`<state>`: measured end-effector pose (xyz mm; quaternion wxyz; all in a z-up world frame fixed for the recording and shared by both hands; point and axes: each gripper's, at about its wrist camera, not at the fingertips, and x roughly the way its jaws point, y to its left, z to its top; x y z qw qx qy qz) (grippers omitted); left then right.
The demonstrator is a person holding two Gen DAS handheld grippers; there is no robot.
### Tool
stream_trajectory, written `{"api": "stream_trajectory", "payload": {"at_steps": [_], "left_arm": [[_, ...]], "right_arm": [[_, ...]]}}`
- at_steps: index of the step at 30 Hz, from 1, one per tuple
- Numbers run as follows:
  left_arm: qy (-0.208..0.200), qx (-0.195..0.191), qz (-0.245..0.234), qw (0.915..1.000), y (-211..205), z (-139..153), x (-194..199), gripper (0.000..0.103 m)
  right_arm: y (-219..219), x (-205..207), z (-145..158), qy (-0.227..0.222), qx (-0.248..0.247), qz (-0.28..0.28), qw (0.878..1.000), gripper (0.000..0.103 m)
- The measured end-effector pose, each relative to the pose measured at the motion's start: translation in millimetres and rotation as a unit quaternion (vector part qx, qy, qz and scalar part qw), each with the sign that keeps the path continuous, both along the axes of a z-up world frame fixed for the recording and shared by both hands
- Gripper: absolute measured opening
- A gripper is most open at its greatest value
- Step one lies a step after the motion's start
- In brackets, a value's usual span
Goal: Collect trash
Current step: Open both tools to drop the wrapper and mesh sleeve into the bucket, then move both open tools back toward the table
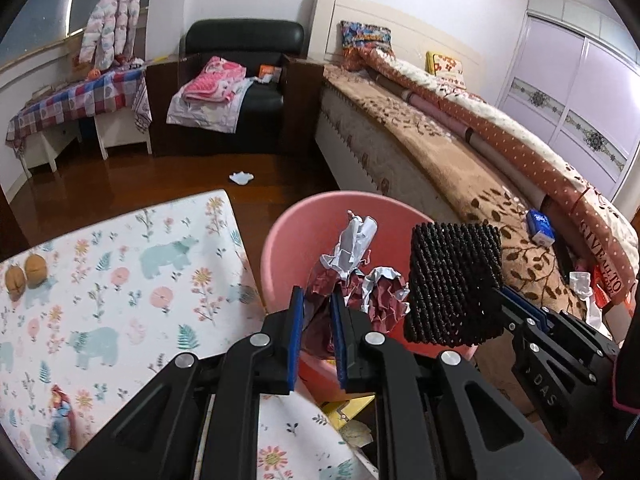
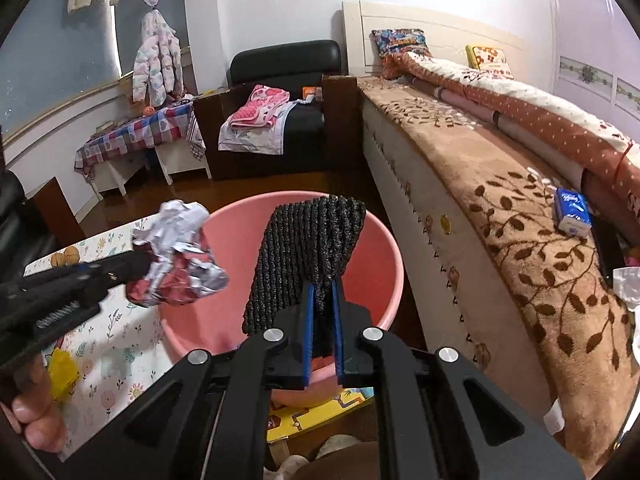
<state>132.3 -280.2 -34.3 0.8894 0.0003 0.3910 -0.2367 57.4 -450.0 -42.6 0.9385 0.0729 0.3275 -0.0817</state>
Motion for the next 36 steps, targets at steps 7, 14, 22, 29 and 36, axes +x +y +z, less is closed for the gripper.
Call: {"api": "stream_trajectory", "payload": {"at_steps": [7,14,22,29,36], "left_arm": [[0.001,-0.009,-0.003,1.0,3,-5,-2,0.044],[-0.006,-0.02,0.007,0.9998,17,5,-11,0.044],[-0.02,-0.021,0.014,0.9995,35,18,-29,0.044],[-0.038,-0.012,0.019,0.999,54,27,-53,0.044],[-0.05,0.002,0.034,0.9981,95,36,-73,0.044]], "right_arm": [[-4,5,-9,0.005,0.029,0.003,1.0,0.01],[-5,3,-7,-0.005,0.061,0.014,0.998,0.03],[15,-15,14,-0.036,0.05,0.027,0.998,0.031],[55,-40,29,-0.06,0.048,0.061,0.995,0.031],[91,-55,32,-0.049,0.072,0.096,0.992,0.031]]}}
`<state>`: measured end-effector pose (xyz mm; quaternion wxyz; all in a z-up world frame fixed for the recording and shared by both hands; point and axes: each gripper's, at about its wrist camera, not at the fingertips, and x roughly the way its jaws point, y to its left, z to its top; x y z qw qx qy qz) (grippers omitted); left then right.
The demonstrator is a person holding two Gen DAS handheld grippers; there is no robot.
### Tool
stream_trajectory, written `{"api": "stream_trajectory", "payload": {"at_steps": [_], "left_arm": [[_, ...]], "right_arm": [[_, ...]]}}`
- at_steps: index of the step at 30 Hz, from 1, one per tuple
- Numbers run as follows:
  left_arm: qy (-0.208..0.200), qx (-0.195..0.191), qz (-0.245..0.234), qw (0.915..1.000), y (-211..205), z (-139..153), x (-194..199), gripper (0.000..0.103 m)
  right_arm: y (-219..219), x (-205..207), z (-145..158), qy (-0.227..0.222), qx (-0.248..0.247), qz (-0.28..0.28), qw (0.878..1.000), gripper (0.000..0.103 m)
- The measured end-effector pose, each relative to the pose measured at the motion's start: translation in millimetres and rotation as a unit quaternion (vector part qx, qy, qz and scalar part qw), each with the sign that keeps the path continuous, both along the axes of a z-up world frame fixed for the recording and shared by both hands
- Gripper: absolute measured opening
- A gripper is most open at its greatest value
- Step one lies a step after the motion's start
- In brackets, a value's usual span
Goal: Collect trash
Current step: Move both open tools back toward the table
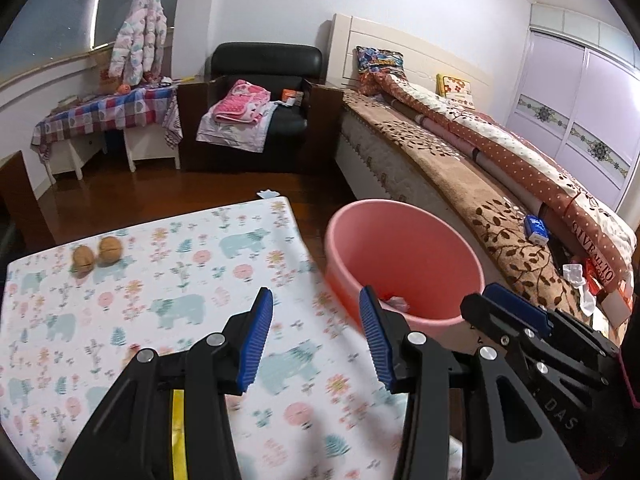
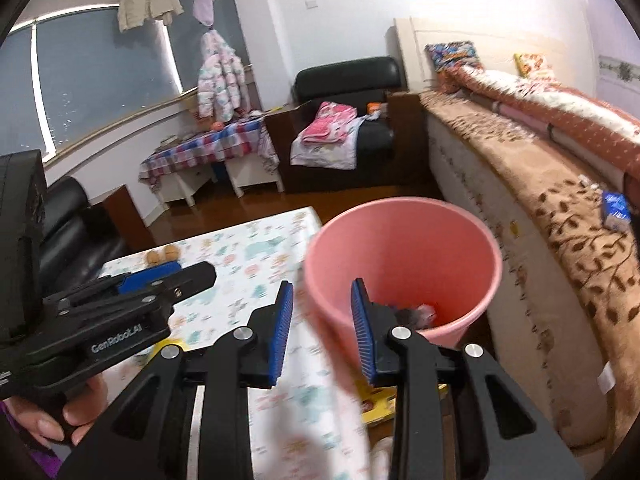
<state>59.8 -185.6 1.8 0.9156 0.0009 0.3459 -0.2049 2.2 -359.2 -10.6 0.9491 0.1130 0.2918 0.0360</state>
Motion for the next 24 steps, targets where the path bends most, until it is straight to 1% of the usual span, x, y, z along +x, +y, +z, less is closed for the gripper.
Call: {"api": "stream_trajectory", "payload": {"at_steps": [2,5,13,17,20,24], "left_arm": [[-0.004,0.003,0.004,1.0,12,1,-4,0.044],[-0.01,0.005,0.016,0.9998,34,3,-9,0.044],[-0.017,0.01,0.061,0.9979,105,4,-14,0.044],[-0.014,0.01,0.09,0.9958,139,-1,-15,0.044],[-0.005,0.003,0.109,0.994,160,-8,-15,0.044],[0.002,0.001,0.124,0.9922,177,-16,-17,0.044]], "right_arm": [[11,-3,-1,0.008,0.008,0.017,1.0,0.031],[29,-8,-3,0.016,0.002,0.038,0.999,0.03],[73,-11,-14,0.046,0.015,0.092,0.995,0.03],[96,-2,-24,0.082,0.033,0.132,0.987,0.03],[114,5,-36,0.119,0.047,0.158,0.979,0.03],[135,13,-46,0.145,0.045,0.18,0.972,0.03]]}}
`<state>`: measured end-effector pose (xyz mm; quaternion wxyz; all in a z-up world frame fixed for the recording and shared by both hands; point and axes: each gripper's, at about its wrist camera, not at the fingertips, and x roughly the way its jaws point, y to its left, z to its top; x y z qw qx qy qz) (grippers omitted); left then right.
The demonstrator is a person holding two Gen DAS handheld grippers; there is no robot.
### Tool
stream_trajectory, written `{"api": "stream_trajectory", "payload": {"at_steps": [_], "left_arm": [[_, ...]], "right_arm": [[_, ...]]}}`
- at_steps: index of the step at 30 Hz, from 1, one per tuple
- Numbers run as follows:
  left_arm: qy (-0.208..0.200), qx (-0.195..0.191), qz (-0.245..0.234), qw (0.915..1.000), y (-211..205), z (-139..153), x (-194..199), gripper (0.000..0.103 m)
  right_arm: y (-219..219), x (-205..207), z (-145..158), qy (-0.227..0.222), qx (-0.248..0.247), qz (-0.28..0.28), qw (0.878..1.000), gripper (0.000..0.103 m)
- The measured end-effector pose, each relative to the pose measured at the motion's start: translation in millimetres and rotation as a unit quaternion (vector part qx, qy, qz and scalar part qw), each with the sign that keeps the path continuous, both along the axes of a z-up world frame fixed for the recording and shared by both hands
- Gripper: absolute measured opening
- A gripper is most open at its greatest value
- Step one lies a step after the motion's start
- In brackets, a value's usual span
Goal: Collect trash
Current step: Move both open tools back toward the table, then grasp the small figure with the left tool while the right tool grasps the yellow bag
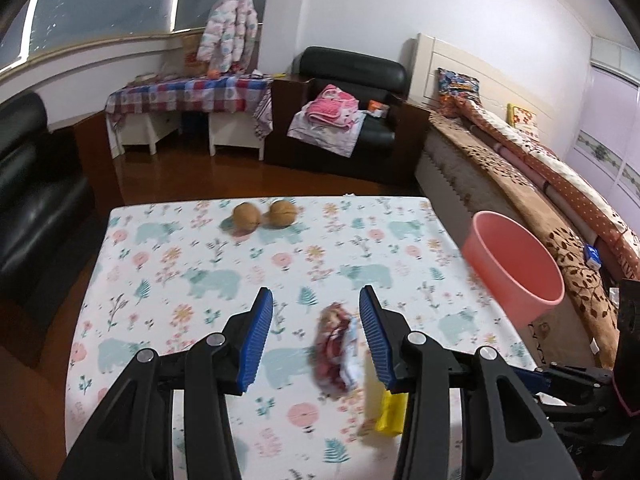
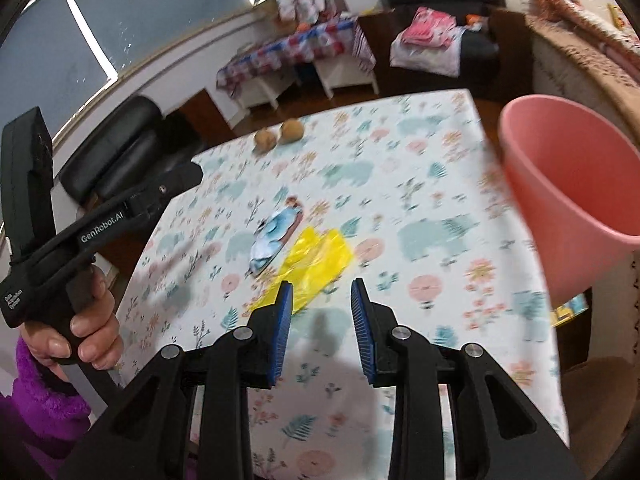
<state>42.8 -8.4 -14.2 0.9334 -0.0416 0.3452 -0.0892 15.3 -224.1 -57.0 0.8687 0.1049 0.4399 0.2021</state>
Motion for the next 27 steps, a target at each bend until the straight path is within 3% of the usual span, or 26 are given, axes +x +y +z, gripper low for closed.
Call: {"api": "stream_trajectory", "payload": {"at_steps": [9,16,25,27], "left_arm": [[0.018,-0.009,0.008,0.9998,19,-16,0,0.044],[0.029,-0.01,0.003,0.9995,19,-24,6,0.044],[0.05,-0.019,-0.005,0.9986,14,-37,14,0.044],[0.05,-0.018,-0.008,0.9985,13,-37,14,0.044]], "right_arm": [[34,22,-23,0.053,-0.007,0.016,0.998,0.031],[44,30,-31,0.059,-0.036,0.002,0.998,0.031],[47,35,-38,0.062,-0.017,0.021,0.998,0.031],[45,35,-39,0.059,-0.012,0.026,0.998,0.016]]}}
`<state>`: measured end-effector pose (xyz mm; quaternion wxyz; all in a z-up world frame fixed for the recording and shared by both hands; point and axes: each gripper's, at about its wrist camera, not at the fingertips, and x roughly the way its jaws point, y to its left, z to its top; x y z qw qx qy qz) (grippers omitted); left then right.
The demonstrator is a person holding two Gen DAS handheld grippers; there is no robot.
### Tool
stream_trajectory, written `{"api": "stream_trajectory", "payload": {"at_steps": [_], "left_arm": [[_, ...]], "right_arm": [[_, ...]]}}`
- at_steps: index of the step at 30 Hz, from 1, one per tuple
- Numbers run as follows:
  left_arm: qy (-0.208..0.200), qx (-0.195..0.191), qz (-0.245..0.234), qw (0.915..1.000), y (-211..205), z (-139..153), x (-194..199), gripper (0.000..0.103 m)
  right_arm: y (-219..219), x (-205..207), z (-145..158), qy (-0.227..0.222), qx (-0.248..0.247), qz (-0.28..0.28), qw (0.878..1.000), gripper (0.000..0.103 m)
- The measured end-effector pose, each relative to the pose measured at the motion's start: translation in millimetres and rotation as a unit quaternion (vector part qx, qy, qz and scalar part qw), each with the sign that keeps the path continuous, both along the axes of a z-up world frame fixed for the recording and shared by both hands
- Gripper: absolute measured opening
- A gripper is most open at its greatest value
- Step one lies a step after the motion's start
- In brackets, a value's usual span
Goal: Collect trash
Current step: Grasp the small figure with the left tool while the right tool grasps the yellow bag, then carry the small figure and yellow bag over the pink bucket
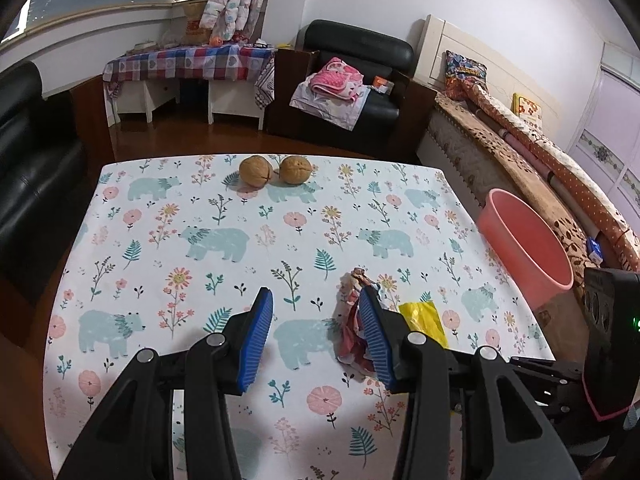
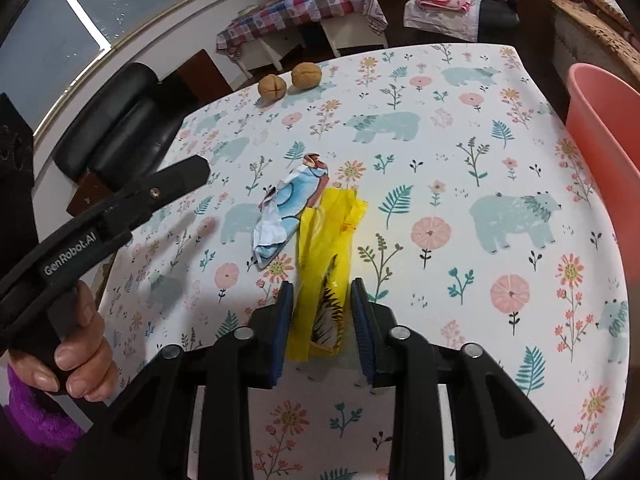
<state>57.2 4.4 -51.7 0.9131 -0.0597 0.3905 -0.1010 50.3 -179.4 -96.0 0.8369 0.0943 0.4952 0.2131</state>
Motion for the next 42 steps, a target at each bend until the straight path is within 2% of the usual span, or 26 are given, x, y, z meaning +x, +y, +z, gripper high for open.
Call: {"api": "stream_trajectory", "payload": {"at_steps": [3,10,14,19,22,23,28,31,35,42], "left_arm": [[0.003,-0.001,-0.007,1.0,-3,-1,0,0.044],[0.019,0.009,-0.034,0.9992,-23,-14,4,0.044],[0.04,0.004,-0.037,0.9985,-30,-26,12,0.044],[0.065,0.005,-0.03,0.9974,-35,-41,23,0.044],[0.071,0.009,-0.028,0.9971,-39,-45,26,0.035],[0.069,0.007,-0.029,0.9971,-40,-44,25,0.025],[0.055,0.018,-0.037,0.9977,-47,-40,23,0.013],[0.056,0.012,-0.034,0.9978,-47,-37,22,0.012],[0.053,0.002,-0.027,0.9983,-44,-32,20,0.012],[0.039,-0.01,-0.013,0.9991,-33,-19,12,0.012]], "right_arm": [[-7,-3,2,-0.01,-0.004,-0.003,1.0,0.014],[-43,-7,12,-0.046,-0.048,-0.065,0.996,0.014],[-63,-4,4,-0.03,-0.044,-0.083,0.995,0.014],[-66,-4,2,-0.032,-0.043,-0.08,0.995,0.014],[-63,-6,2,-0.037,-0.046,-0.07,0.996,0.016],[-63,-6,1,-0.038,-0.041,-0.067,0.996,0.016],[-65,-6,-1,-0.034,-0.033,-0.065,0.997,0.022],[-67,-7,0,-0.036,-0.028,-0.066,0.997,0.024],[-70,-10,5,-0.045,-0.011,-0.066,0.997,0.032],[-77,-14,19,-0.068,0.024,-0.066,0.995,0.033]]}}
